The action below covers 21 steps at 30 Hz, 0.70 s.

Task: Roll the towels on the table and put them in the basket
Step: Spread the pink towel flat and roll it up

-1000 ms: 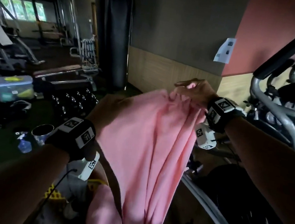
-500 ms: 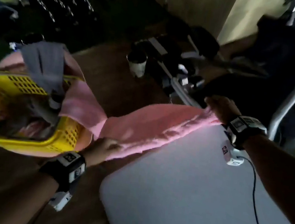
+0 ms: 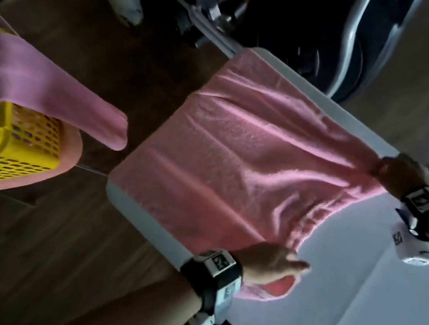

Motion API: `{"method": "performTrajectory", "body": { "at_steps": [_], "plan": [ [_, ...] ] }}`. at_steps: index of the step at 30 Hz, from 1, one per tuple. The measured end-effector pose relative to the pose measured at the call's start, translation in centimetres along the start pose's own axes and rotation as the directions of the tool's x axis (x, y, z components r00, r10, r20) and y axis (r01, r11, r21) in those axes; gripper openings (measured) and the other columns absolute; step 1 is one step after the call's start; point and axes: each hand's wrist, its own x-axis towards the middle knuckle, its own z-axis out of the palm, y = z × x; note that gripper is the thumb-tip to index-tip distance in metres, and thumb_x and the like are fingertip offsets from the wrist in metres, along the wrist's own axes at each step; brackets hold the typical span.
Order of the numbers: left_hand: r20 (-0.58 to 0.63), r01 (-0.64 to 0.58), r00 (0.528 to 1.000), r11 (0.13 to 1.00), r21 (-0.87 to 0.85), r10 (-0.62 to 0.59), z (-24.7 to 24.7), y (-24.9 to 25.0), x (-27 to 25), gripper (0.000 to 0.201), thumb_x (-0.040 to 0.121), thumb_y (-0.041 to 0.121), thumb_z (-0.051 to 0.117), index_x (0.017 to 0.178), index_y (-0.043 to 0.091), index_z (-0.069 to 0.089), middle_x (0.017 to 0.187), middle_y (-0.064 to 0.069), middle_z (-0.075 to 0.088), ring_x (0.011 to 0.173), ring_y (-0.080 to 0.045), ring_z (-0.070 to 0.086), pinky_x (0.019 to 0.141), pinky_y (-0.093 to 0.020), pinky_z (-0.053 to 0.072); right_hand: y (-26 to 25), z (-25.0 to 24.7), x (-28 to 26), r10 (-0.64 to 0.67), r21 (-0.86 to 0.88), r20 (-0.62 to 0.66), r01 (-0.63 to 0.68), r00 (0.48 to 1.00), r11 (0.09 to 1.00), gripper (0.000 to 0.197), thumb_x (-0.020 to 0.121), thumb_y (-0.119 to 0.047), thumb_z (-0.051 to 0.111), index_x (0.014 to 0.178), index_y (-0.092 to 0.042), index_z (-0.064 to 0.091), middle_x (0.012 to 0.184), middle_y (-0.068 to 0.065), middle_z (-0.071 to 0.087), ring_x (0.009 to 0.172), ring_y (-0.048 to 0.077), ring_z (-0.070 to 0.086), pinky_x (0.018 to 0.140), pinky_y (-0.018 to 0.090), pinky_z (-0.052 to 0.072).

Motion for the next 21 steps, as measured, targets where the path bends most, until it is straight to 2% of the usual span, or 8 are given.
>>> {"method": "performTrajectory", "body": {
  "at_steps": [3, 5, 7, 8, 10, 12, 15, 21],
  "plan": [
    [-0.335, 0.042, 0.932, 0.88, 0.473, 0.135, -2.0, -3.5, -0.7, 0.059, 0.077, 0.065, 0.06, 0.123, 0.029, 0.053, 0.125, -0.009, 0.052, 0.11, -0.028, 0.048, 0.092, -0.047, 0.044, -1.0, 1.7, -0.3, -0.128, -0.051, -0.084, 0.124, 0.988, 0.991, 0.073, 0.065, -0.071, 0.051, 0.112, -0.017, 0.065, 0.125, 0.024, 0.048, 0.115, 0.044, 0.046, 0.102, 0.058, 0.031],
    [-0.204, 0.102, 0.977, 0.699, 0.708, 0.063, -3.6, -6.9, -1.7, 0.106, 0.061, 0.058, 0.077, 0.148, 0.042, 0.017, 0.156, -0.012, 0.012, 0.139, -0.031, 0.015, 0.112, -0.059, 0.018, -4.1, 2.8, -0.4, -0.252, -0.076, -0.029, 0.249, 0.967, 0.965, 0.074, 0.071, -0.069, 0.062, 0.129, -0.024, 0.056, 0.144, 0.019, 0.037, 0.129, 0.042, 0.037, 0.108, 0.056, 0.025],
    [-0.054, 0.062, 0.998, 0.569, 0.82, -0.032, -4.7, -9.3, -2.7, 0.135, 0.051, 0.058, 0.083, 0.147, 0.045, -0.012, 0.156, -0.009, -0.026, 0.143, -0.037, -0.017, 0.113, -0.064, -0.001, -7.7, 3.8, -0.5, -0.343, -0.092, 0.014, 0.343, 0.939, 0.935, 0.084, 0.07, -0.071, 0.062, 0.142, -0.035, 0.038, 0.157, 0.01, 0.015, 0.141, 0.037, 0.018, 0.112, 0.058, 0.014],
    [-0.015, 0.031, 0.999, 0.517, 0.856, -0.035, -4.6, -10.2, -2.9, 0.14, 0.048, 0.06, 0.083, 0.146, 0.045, -0.016, 0.153, -0.009, -0.033, 0.141, -0.04, -0.025, 0.112, -0.066, -0.001, -9.0, 4.2, -0.7, -0.374, -0.081, 0.062, 0.378, 0.925, 0.922, 0.09, 0.068, -0.074, 0.061, 0.145, -0.042, 0.027, 0.16, 0.004, 0.0, 0.144, 0.036, 0.008, 0.112, 0.061, 0.009],
    [-0.002, 0.019, 0.999, 0.449, 0.893, -0.039, -3.9, -10.7, -2.8, 0.146, 0.043, 0.065, 0.082, 0.147, 0.044, -0.018, 0.152, -0.011, -0.035, 0.138, -0.043, -0.03, 0.109, -0.071, 0.0, -9.8, 5.7, 0.0, -0.389, 0.011, 0.177, 0.394, 0.904, 0.919, 0.106, 0.061, -0.079, 0.063, 0.143, -0.056, 0.0, 0.156, -0.006, -0.026, 0.144, 0.037, -0.011, 0.107, 0.068, -0.001],
    [-0.033, 0.051, 0.998, 0.424, 0.904, -0.048, -3.1, -10.6, -1.9, 0.148, 0.04, 0.068, 0.081, 0.145, 0.045, -0.02, 0.151, -0.011, -0.037, 0.136, -0.046, -0.031, 0.105, -0.072, -0.008, -9.3, 6.7, 0.5, -0.397, 0.127, 0.234, 0.377, 0.888, 0.918, 0.118, 0.051, -0.083, 0.066, 0.136, -0.064, -0.015, 0.151, -0.01, -0.036, 0.141, 0.036, -0.024, 0.104, 0.075, -0.002],
    [-0.056, 0.082, 0.995, 0.383, 0.92, -0.078, -1.7, -9.3, -0.7, 0.148, 0.041, 0.068, 0.081, 0.142, 0.047, -0.026, 0.148, -0.013, -0.041, 0.134, -0.05, -0.031, 0.1, -0.071, -0.012, -7.6, 7.5, 0.1, -0.399, 0.167, 0.229, 0.368, 0.888, 0.915, 0.122, 0.054, -0.075, 0.072, 0.139, -0.06, -0.015, 0.153, -0.01, -0.033, 0.14, 0.033, -0.029, 0.105, 0.074, 0.0],
    [-0.029, 0.078, 0.991, 0.378, 0.922, -0.133, 4.1, -5.6, 2.0, 0.147, 0.045, 0.06, 0.085, 0.142, 0.048, -0.023, 0.148, -0.013, -0.042, 0.134, -0.05, -0.032, 0.1, -0.08, 0.006, -1.4, 8.5, -3.0, -0.397, 0.172, 0.291, 0.361, 0.87, 0.917, 0.124, 0.052, -0.076, 0.072, 0.142, -0.057, -0.012, 0.152, -0.015, -0.032, 0.14, 0.03, -0.028, 0.101, 0.077, 0.001]
  ]
}}
